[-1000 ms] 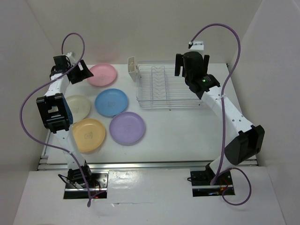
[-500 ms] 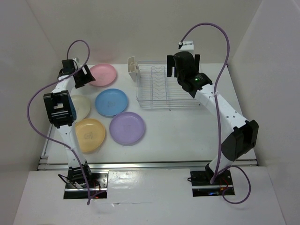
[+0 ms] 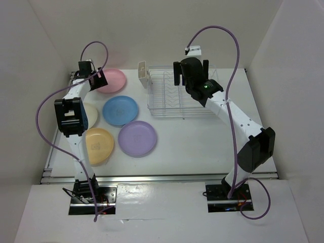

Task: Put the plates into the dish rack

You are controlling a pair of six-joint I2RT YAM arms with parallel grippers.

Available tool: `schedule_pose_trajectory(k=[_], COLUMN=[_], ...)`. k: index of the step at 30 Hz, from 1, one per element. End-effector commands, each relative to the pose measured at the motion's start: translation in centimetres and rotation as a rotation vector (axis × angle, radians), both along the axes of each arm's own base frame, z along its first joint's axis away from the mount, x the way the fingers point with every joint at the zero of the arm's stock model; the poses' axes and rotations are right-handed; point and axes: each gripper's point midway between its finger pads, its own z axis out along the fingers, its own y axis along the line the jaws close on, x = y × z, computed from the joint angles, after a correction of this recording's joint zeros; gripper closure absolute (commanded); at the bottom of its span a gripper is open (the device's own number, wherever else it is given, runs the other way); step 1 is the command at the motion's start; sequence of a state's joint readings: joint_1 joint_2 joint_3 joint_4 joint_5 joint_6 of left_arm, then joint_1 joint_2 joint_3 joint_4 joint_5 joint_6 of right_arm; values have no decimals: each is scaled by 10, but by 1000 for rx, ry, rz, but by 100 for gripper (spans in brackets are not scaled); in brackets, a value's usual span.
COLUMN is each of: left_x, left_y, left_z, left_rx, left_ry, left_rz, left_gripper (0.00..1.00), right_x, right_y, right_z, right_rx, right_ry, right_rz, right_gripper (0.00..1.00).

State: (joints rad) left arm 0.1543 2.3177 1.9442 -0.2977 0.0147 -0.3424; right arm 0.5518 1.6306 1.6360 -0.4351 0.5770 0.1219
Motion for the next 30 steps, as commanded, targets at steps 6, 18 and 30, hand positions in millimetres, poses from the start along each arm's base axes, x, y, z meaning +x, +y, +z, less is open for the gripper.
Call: schedule_pose_trajectory(k=[6,18,30], left_x=[4,7,7], left_y=[13,1,-7], left_z=[-20,-31,-41], left_rx=[-5,-80,-140], left_ry=[10,9,23], left_rz=[49,39,47], left_gripper=[9,17,48], right_x=[2,5,6], right_y=[4,15,20], right_z=[23,21,13], right_rx=[25,11,-10], right_ry=[-55,-47,-33], right_rz=[-12,10,14], right_gripper=[0,0,0])
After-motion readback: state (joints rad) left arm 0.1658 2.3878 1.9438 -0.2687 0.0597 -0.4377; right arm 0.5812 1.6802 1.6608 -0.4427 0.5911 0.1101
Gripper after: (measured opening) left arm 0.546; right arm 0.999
